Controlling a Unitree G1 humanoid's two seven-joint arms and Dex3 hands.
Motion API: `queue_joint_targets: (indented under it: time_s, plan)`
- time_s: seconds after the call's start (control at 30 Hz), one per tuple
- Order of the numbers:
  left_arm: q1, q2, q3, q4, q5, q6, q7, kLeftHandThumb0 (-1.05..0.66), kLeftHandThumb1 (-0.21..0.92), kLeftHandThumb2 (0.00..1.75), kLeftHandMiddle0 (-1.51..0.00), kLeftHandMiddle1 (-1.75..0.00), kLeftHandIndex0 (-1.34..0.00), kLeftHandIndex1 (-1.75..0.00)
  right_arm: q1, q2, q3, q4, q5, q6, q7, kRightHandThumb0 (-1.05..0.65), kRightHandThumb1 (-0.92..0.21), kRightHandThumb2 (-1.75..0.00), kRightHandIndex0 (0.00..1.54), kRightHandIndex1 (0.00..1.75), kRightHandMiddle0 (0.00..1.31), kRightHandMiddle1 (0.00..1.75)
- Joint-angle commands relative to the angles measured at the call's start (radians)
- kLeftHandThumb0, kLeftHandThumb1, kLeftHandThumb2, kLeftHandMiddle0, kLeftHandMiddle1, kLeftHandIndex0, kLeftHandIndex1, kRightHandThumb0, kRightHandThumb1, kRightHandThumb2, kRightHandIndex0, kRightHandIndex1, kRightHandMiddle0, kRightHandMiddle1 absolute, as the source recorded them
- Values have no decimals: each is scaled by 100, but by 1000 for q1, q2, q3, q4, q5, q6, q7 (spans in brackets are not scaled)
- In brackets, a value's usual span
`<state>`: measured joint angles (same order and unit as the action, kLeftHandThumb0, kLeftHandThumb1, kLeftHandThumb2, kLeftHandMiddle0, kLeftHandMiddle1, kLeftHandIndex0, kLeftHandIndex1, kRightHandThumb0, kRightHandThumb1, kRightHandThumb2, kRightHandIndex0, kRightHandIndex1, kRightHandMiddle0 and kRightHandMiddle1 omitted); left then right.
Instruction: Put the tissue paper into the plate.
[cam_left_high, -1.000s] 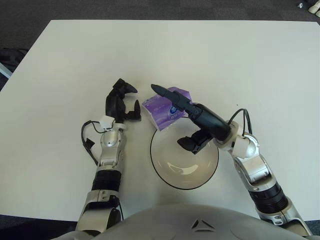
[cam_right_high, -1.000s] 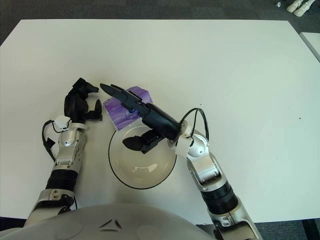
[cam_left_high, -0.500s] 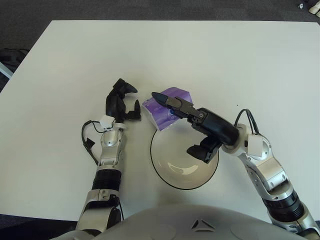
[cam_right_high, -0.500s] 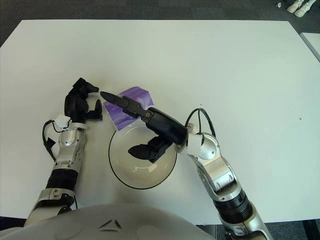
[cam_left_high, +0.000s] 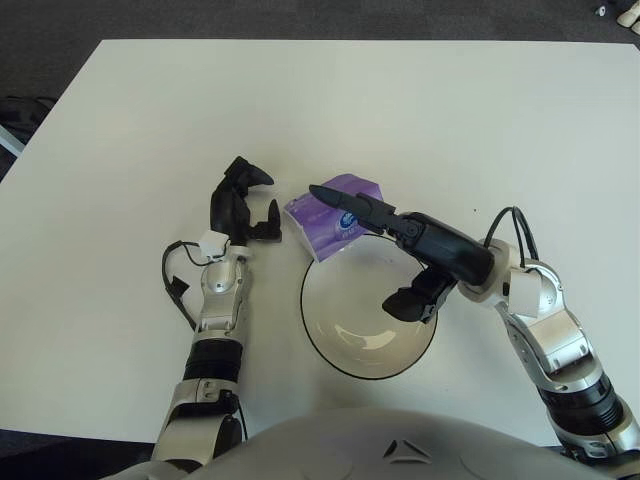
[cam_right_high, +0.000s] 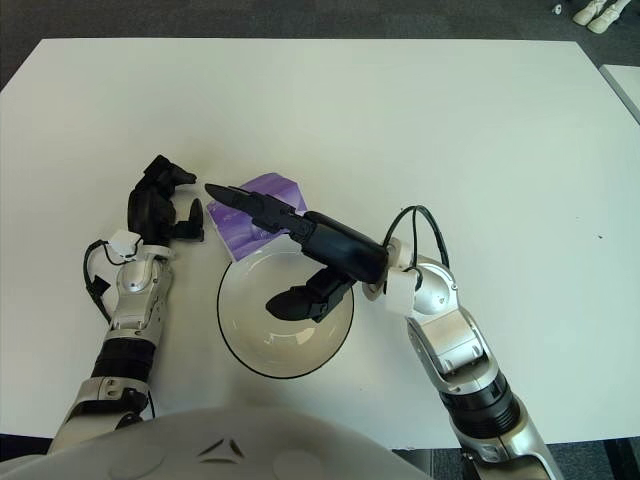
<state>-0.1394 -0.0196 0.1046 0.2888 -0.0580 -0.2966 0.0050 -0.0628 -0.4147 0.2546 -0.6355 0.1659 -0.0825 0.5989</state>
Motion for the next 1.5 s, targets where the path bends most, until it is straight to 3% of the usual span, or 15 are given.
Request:
queue_joint_targets:
  time_s: [0.0,0.23,0.43,0.57,0.67,0.9,1.17,1.47]
  plan:
    - [69,4,-4,98,3,36,-11,-1,-8,175,-88,-175,-72,-168,21,-18,-44,-35,6,27,-14,-105,-92,-82,0,0,0,0]
    - [66,0,-5,88,13,60,9,-1,-6,173,-87,-175,-71,-169,11,-23,-66,-44,-5,46,-23,-105,-92,-94,0,0,0,0]
    - [78,-7,-15,49,26,70,25,-1,-2,171,-84,-175,-67,-173,-58,2,-53,3,20,65,-17,-105,-92,-97,0,0,0,0]
    - [87,-13,-16,25,32,84,36,-1,2,166,-80,-175,-63,-174,-102,30,-9,53,-87,40,-52,-105,-92,-91,0,0,0,0]
    - [91,-18,-14,12,28,99,39,-1,0,168,-81,-175,-64,-175,-130,48,31,109,-184,-23,-78,-105,-92,-85,0,0,0,0]
    - [91,-18,2,14,1,122,23,-1,-3,172,-85,-175,-67,-173,-165,66,61,222,-349,-184,-146,-105,-92,-74,0,0,0,0]
    - [88,-26,7,36,0,103,36,-1,-4,173,-84,-175,-68,-174,-186,68,57,272,-393,-245,-163,-94,-88,-54,0,0,0,0]
    - [89,-29,0,50,34,106,78,-1,-3,172,-83,-175,-68,-175,-227,72,68,359,-464,-335,-188,-88,-80,-49,0,0,0,0]
